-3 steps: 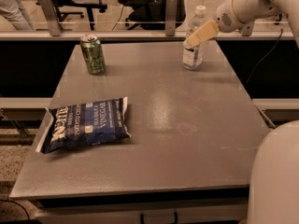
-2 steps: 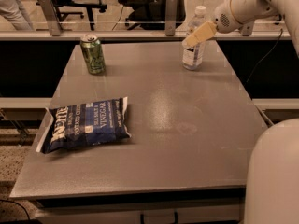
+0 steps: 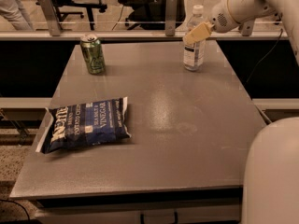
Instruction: Move blue plastic bottle near blue chip bag
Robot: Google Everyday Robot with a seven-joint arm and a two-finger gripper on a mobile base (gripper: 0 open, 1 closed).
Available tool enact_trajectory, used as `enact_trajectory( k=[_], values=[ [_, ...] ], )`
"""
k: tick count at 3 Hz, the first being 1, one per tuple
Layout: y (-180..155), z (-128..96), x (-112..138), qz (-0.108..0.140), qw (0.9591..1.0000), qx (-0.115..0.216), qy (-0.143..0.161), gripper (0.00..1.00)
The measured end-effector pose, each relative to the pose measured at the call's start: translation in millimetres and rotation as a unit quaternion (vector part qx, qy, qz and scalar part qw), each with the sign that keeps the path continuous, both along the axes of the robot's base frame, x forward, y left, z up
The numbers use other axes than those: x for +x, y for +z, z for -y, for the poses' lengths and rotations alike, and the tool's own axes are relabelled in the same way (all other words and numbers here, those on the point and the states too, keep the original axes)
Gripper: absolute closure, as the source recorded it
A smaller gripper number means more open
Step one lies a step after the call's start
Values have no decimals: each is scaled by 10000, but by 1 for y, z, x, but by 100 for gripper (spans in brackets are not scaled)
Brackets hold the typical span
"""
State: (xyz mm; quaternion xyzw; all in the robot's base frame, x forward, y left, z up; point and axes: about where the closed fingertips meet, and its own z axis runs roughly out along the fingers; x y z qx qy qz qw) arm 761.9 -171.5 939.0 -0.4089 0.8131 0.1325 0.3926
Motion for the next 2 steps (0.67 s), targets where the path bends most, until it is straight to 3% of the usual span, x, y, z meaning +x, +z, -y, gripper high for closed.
enact_trajectory(
  k=[1,2],
  values=[
    [10,-20,-14,36,9995,126,303,85],
    [23,-48,-38,113,9968,371,695,100]
  ],
)
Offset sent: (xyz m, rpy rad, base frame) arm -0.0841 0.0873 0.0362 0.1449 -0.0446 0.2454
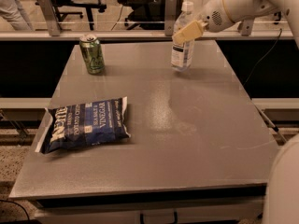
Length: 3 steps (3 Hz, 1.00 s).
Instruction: Move blue plastic bottle near blue chip bag
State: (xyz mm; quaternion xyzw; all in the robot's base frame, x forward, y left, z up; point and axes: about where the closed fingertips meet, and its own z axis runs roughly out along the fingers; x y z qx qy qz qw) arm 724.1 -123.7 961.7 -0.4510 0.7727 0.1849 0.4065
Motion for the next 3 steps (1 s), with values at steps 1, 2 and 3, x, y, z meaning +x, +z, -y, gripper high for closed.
enact_trajectory(
  k=[1,2,3],
  values=[
    [9,-42,-43,62,9980,302,548,100],
    [8,-70,-75,40,9944,453,958,100],
    [-2,-89,-97,-34,9912,458,1239,100]
  ],
)
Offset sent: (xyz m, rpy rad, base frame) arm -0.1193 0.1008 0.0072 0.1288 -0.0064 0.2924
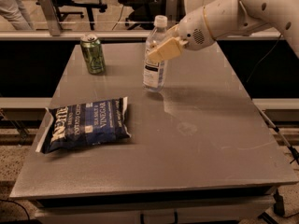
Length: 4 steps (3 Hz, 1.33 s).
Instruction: Move blue plastic bottle near blue chip bag
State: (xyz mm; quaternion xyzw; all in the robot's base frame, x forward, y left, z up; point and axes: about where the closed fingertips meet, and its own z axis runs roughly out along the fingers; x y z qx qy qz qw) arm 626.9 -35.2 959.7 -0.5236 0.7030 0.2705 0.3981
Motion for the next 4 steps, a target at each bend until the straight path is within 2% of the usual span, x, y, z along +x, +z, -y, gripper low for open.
enact_trajectory(
  k=[3,4],
  values=[
    [-19,-22,-54,-115,9987,-161,465,100],
    [-24,-26,-63,-160,9980,-205,571,83]
  ],
)
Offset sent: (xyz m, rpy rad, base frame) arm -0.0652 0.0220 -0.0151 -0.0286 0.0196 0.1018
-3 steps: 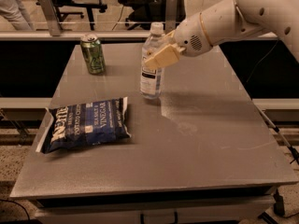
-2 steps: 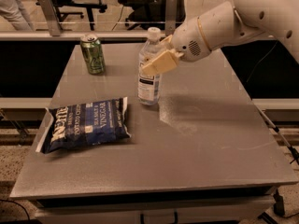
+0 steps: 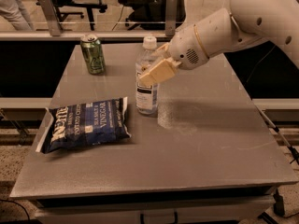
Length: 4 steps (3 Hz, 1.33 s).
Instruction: Move blue plastic bottle near blue chip bag
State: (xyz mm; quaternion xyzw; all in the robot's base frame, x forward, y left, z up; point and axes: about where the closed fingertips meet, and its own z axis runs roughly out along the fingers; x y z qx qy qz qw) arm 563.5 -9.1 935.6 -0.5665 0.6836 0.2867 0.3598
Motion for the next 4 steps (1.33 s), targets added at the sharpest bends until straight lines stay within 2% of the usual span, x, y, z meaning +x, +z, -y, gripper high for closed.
enact_trajectory(
  k=[3,4],
  values=[
    [-9,-5,-18,21,9997,-48,257,12],
    [-13,-5,-21,52,9996,-41,260,0]
  ],
)
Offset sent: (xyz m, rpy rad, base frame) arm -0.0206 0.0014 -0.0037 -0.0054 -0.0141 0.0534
